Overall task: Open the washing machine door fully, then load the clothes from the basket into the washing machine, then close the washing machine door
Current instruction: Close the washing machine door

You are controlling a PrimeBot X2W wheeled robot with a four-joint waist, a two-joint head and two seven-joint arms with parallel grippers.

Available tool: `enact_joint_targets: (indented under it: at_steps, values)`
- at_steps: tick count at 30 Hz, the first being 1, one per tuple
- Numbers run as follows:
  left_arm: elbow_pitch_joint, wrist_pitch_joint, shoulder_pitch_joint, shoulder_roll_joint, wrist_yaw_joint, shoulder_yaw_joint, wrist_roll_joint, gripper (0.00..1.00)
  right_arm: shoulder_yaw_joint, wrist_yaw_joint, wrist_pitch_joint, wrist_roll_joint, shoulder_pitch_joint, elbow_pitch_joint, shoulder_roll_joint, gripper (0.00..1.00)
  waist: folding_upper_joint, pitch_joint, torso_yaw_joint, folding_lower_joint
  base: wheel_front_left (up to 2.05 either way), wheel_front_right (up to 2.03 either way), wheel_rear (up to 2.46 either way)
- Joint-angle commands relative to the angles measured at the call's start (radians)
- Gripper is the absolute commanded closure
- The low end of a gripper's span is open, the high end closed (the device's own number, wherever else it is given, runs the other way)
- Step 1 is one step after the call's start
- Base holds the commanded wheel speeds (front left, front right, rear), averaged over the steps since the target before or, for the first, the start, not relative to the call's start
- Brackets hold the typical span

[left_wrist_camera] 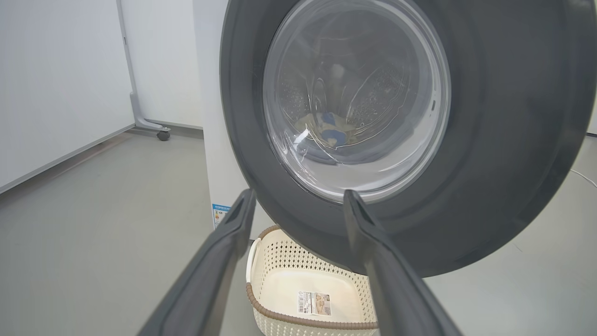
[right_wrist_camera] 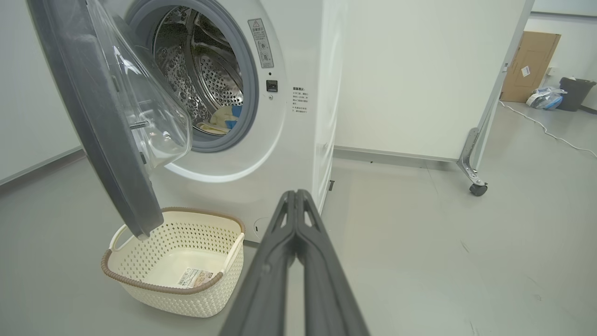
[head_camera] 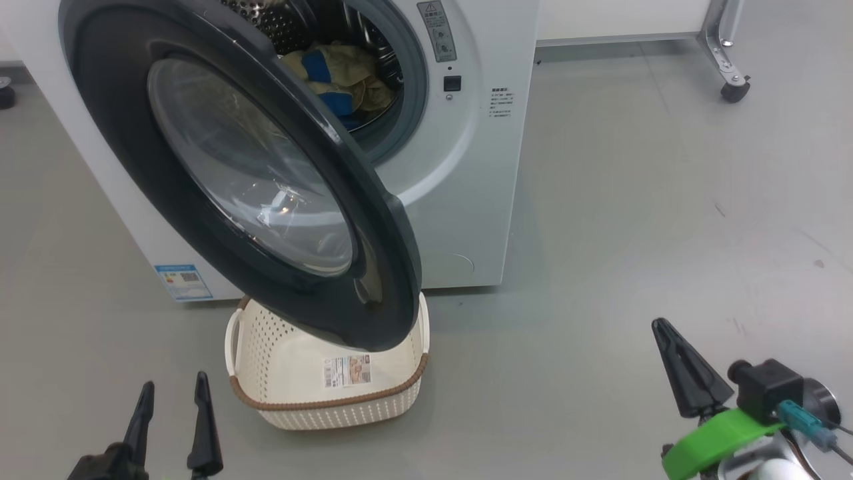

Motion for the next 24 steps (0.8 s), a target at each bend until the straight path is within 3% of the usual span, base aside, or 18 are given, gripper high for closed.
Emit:
enact_joint_targets:
  at_steps: [1, 12, 24]
  values:
    - [-0.042, -0.011, -0.017, 0.005, 0.006, 0.030, -0.008, 0.00, 0.024, 0.004, -0.007, -0.003, -0.071, -0.040, -0.010, 1.00, 0.0000, 0.000, 0.002, 0.0000, 0.00, 0.00, 0.00]
    - [-0.067, -0.011, -0.015, 0.005, 0.023, 0.005, -0.033, 0.00, 0.109, 0.004, -0.007, 0.014, -0.232, -0.130, -0.018, 1.00, 0.0000, 0.003, 0.048, 0.0000, 0.00, 0.00, 0.00]
    - [-0.088, -0.011, -0.023, 0.005, 0.040, -0.037, -0.057, 0.00, 0.256, 0.004, -0.007, 0.038, -0.395, -0.167, 0.006, 1.00, 0.0000, -0.003, 0.160, 0.0000, 0.00, 0.00, 0.00]
